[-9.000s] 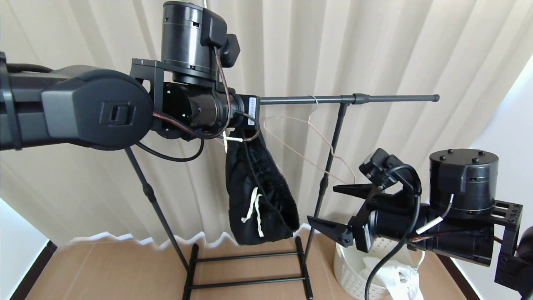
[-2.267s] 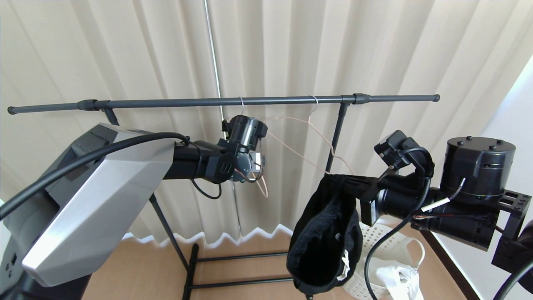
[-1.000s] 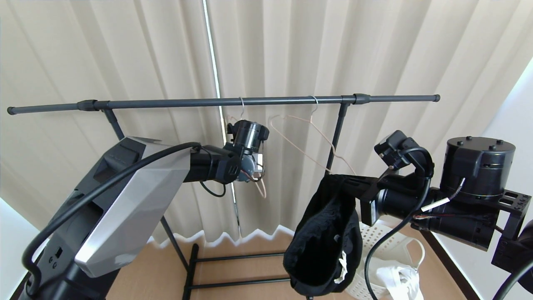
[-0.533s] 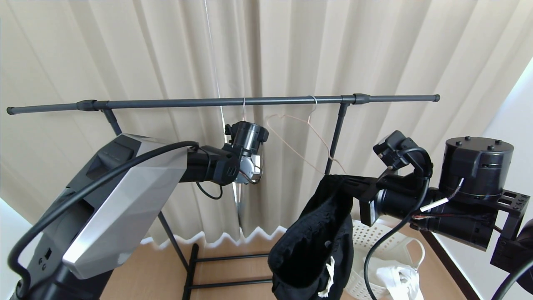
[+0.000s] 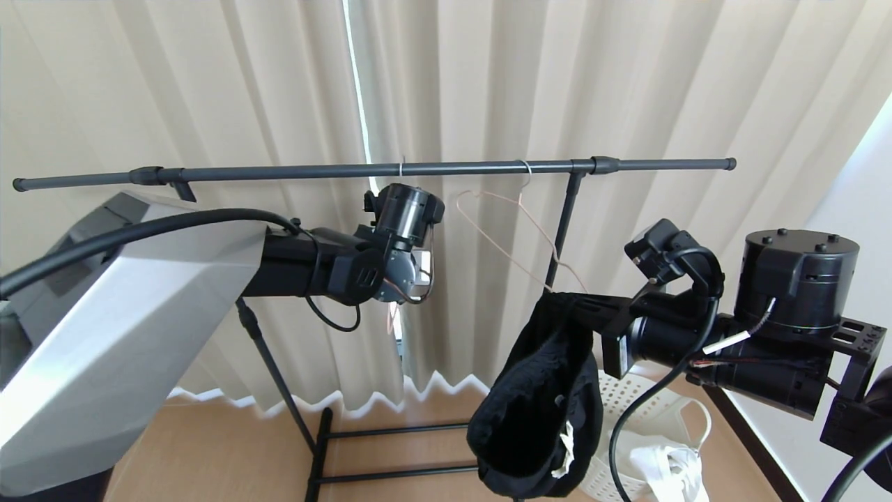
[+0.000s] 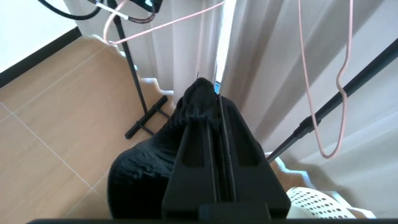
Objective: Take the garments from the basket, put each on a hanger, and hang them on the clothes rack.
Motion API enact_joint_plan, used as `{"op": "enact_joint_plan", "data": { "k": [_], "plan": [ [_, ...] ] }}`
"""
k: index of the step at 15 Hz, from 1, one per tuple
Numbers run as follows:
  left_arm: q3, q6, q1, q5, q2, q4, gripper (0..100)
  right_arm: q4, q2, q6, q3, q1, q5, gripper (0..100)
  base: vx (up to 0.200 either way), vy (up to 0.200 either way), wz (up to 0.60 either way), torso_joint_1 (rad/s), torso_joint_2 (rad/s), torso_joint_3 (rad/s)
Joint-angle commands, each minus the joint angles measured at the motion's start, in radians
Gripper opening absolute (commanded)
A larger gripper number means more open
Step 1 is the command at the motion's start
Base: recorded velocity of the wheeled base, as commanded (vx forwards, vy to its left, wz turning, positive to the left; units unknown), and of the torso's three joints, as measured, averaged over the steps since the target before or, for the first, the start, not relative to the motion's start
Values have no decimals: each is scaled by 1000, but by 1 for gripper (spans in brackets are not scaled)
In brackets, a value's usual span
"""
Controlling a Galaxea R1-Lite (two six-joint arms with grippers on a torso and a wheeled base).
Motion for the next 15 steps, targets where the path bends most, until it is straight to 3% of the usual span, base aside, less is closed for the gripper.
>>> {"op": "enact_joint_plan", "data": {
  "k": [1,6,10,11,12,14,15],
  "plan": [
    [89,1,-25,1,-101,-1,0,0,0,0,-2,0,1,0,0,0,0,0,0,0],
    [388,10,-59,-1,-338,-19,0,-2,-6,0,-5,-2,-1,0,0,0,0,0,0,0],
    [719,158,-52,-65,-515,-237,0,-2,-11,0,-10,-5,-1,0,0,0,0,0,0,0],
    [808,207,-45,-145,-555,-312,0,-2,-12,0,-8,-5,-21,0,0,0,0,0,0,0],
    [928,279,-13,-303,-604,-426,0,-2,-12,0,-8,-5,-68,0,0,0,0,0,0,0],
    [1064,394,86,-538,-627,-605,0,-2,-14,0,-6,-5,-79,0,0,0,0,0,0,0],
    [1074,402,92,-555,-625,-621,0,-2,-14,0,-6,-5,-79,0,0,0,0,0,0,0]
  ]
}}
